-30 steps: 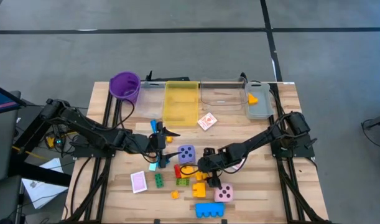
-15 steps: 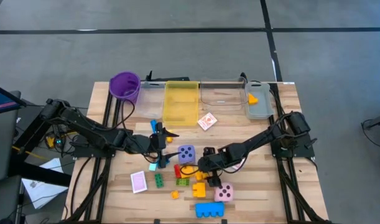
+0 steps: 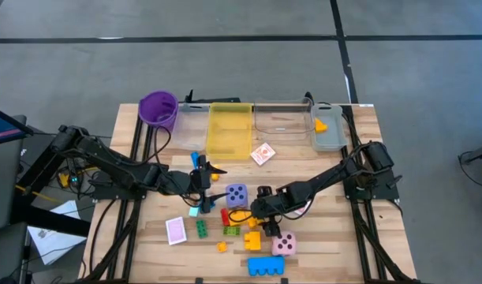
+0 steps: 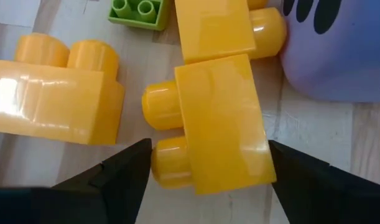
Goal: Pick & Place Toys
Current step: Put the large yellow game piece into the gray bin
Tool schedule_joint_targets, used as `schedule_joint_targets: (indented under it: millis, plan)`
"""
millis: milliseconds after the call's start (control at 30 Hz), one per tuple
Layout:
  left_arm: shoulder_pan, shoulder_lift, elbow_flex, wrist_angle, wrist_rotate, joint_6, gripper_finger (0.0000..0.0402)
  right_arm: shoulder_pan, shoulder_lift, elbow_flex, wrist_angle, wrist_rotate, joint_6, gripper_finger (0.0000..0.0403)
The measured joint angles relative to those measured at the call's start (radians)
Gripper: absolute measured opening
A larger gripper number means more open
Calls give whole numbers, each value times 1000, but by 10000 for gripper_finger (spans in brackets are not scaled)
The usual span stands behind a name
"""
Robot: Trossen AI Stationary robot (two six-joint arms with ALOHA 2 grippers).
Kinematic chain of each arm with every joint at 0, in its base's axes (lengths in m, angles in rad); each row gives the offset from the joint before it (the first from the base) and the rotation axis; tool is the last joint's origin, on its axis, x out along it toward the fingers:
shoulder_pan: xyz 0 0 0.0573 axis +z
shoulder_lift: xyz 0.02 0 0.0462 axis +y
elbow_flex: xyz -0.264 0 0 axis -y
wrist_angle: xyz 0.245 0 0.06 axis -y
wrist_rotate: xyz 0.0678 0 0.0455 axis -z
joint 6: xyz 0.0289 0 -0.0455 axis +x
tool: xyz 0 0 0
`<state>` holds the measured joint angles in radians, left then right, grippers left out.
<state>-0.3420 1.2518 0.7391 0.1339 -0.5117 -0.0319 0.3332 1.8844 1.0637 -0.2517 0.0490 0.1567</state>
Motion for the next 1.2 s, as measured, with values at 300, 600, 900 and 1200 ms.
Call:
schedule_joint_targets:
  millis: [300,600,900,1200]
  plan:
    - [0,0,0,0,0,0,328,-5,-26,7,-12,0,-13,253]
    - [0,0,0,1,-1,6,328,-16,-177,40,-36,19,-57,164]
    - [0,0,0,0,-1,8,328,-29,-180,42,-24,4,87,110]
    - [0,0,0,0,-1,8,328,-37,-14,41,-5,-28,226,266]
